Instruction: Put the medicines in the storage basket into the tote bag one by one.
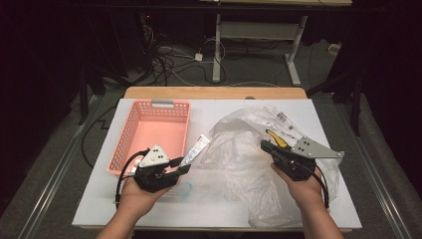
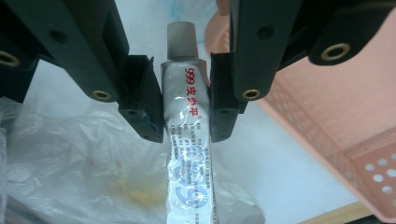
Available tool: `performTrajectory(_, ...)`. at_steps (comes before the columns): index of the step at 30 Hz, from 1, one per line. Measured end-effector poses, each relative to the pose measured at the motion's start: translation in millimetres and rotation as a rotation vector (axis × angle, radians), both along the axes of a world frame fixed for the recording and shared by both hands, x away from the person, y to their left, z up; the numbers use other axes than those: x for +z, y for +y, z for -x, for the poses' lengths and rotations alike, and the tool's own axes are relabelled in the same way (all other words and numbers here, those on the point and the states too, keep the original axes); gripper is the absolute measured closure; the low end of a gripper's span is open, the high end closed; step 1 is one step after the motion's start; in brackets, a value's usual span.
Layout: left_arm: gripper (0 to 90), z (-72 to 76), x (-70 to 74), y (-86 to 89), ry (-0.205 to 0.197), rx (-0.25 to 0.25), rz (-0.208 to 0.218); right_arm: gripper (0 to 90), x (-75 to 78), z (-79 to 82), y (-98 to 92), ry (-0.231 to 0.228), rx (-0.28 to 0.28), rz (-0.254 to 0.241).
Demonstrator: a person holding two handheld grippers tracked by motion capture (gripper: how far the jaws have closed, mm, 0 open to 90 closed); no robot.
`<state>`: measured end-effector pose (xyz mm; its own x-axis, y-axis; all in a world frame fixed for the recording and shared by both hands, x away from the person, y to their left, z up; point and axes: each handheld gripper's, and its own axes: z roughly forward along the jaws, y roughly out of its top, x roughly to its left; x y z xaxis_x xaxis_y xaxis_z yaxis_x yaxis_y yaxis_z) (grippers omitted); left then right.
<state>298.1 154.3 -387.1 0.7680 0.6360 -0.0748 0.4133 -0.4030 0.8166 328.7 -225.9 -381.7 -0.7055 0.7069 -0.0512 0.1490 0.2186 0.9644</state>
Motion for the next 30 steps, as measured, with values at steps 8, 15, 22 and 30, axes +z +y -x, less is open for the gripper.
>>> performTrajectory(8, 65.4, 7.7, -3.5, -22.0, 0.004, -0.062, -0.007, 90.0, 0.3, 1.1, 1.3, -0.002, 0.001, 0.002)
performTrajectory(15, 65.4, 12.2, -10.4, -41.5, 0.015, -0.105, -0.025, 90.0, 0.3, 1.4, 2.8, -0.007, 0.007, 0.008)
performTrajectory(22, 65.4, 16.1, -17.8, -57.8, 0.026, -0.147, -0.050, 90.0, 0.5, 2.0, 3.9, -0.005, 0.009, 0.003)
performTrajectory(30, 65.4, 17.1, -28.8, -76.3, 0.041, -0.168, -0.071, 90.0, 1.3, 3.3, 5.8, -0.008, 0.012, 0.004)
